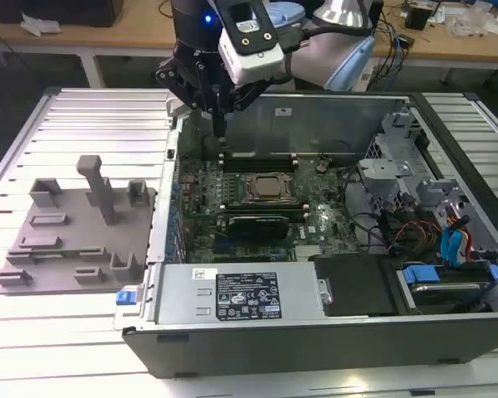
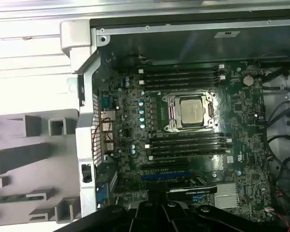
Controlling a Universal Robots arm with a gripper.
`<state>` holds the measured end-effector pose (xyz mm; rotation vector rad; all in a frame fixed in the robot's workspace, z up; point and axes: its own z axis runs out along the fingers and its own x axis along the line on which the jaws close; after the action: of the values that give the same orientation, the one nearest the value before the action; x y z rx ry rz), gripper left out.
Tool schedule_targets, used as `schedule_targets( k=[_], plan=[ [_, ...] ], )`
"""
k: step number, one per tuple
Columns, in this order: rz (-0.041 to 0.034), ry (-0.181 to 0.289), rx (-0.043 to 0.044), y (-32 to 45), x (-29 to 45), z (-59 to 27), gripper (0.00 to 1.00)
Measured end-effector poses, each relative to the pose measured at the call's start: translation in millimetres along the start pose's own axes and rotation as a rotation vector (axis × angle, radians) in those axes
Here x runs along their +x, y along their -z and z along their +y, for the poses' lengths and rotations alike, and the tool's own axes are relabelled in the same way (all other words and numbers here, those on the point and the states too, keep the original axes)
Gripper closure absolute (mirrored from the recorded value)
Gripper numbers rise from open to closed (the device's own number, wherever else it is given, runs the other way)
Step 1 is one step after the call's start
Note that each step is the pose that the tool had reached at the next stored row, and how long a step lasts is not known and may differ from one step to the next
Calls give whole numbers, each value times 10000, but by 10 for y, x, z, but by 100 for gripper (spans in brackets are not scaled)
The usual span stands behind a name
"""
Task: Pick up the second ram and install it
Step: 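Reach for the second ram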
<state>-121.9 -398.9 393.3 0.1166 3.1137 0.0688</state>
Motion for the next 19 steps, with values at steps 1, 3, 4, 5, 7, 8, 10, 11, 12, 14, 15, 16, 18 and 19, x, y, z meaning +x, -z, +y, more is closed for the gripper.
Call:
schedule_targets(
  k=[1, 3, 4, 5, 7, 8, 10, 11, 12, 14, 15, 16, 18, 19],
  plan=[
    [-1, -1, -1, 0, 20, -2, 92],
    [-19, 0, -3, 7, 286, -21, 92],
    [-22, 2, -2, 9, 326, -25, 92],
    [-25, 1, -2, 10, 375, -28, 92],
    [-34, 3, -3, 14, 515, -38, 92],
    [-37, 1, -3, 15, 559, -42, 92],
    [-49, 2, -4, 18, 735, -55, 92],
    [-51, 1, -5, 19, 782, -58, 92],
    [-50, 2, -4, 19, 810, -60, 92],
    [-50, 2, -4, 20, 980, -73, 92],
    [-51, 3, -4, 19, 1049, -79, 92],
    [-51, 2, -4, 19, 1116, -84, 92],
    [-51, 4, -4, 19, 1283, -96, 92],
    [-53, 1, -4, 19, 1343, -101, 92]
  ],
)
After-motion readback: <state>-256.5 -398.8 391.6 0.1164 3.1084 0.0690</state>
